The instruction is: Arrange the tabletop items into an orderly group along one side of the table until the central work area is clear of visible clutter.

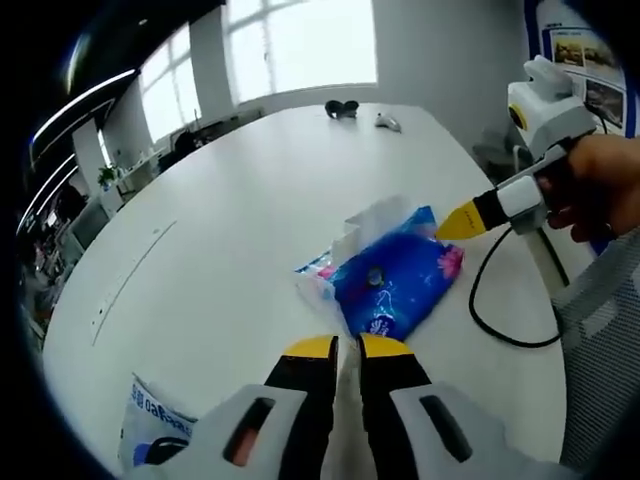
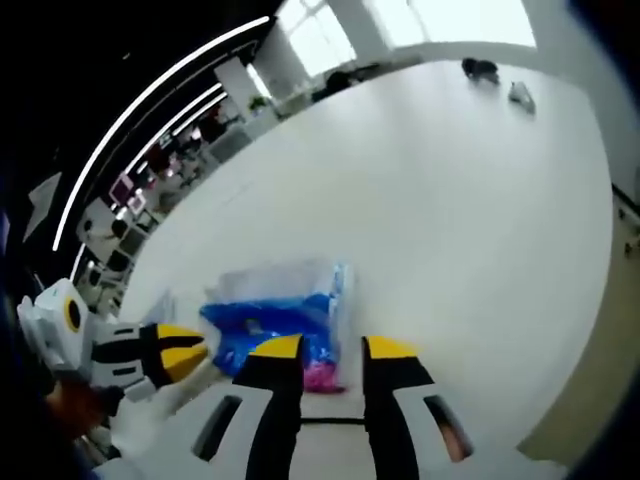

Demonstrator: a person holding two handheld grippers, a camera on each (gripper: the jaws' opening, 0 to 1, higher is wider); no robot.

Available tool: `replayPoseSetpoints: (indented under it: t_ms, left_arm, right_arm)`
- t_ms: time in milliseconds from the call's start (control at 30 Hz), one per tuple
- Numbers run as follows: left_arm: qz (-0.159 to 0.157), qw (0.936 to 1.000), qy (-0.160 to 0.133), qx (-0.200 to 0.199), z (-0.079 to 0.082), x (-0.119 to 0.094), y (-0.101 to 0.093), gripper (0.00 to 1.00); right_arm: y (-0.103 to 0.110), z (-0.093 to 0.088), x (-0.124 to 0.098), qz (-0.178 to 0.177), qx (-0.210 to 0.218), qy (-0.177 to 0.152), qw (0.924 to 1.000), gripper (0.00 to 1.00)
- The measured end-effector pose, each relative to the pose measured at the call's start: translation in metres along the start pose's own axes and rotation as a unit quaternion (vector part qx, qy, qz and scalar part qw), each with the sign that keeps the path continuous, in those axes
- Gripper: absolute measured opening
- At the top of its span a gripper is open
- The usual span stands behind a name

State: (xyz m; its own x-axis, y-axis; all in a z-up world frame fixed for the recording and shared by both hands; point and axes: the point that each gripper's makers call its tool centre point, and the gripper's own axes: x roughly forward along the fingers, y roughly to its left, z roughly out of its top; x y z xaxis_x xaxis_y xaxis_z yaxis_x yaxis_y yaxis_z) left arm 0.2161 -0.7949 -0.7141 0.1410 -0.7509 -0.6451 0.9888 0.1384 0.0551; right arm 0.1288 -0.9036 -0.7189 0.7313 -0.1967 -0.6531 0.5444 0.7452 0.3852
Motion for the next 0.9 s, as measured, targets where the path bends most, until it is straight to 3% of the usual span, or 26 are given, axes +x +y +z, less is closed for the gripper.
replayPoseSetpoints:
  t_ms: [100, 233, 333, 500, 633, 900]
  left_arm:
    - [0.011, 0.9999, -0.011, -0.008, 0.003, -0.007, 0.006, 0.09]
    - [0.041, 0.9974, -0.032, -0.049, 0.006, -0.019, 0.021, 0.14]
    - [0.06, 0.9941, -0.045, -0.079, 0.005, -0.028, 0.03, 0.2]
    - [0.096, 0.9895, -0.059, -0.091, 0.001, -0.05, 0.044, 0.31]
    - [0.119, 0.9853, -0.066, -0.103, -0.005, -0.065, 0.054, 0.41]
    - [0.184, 0.9708, -0.066, -0.139, -0.035, -0.104, 0.08, 0.6]
  right_arm:
    - [0.001, 0.007, -0.002, -0.001, -0.016, -0.009, 0.9998, 0.33]
    - [0.008, 0.017, -0.005, 0.006, -0.027, -0.029, 0.9992, 0.38]
    - [0.014, 0.02, -0.004, 0.013, -0.041, -0.031, 0.9986, 0.43]
    - [0.03, 0.022, -0.005, 0.029, -0.067, -0.034, 0.9968, 0.51]
    - [0.047, 0.023, -0.004, 0.046, -0.088, -0.034, 0.9945, 0.58]
    - [0.085, 0.021, 0.002, 0.085, -0.128, -0.029, 0.9877, 0.7]
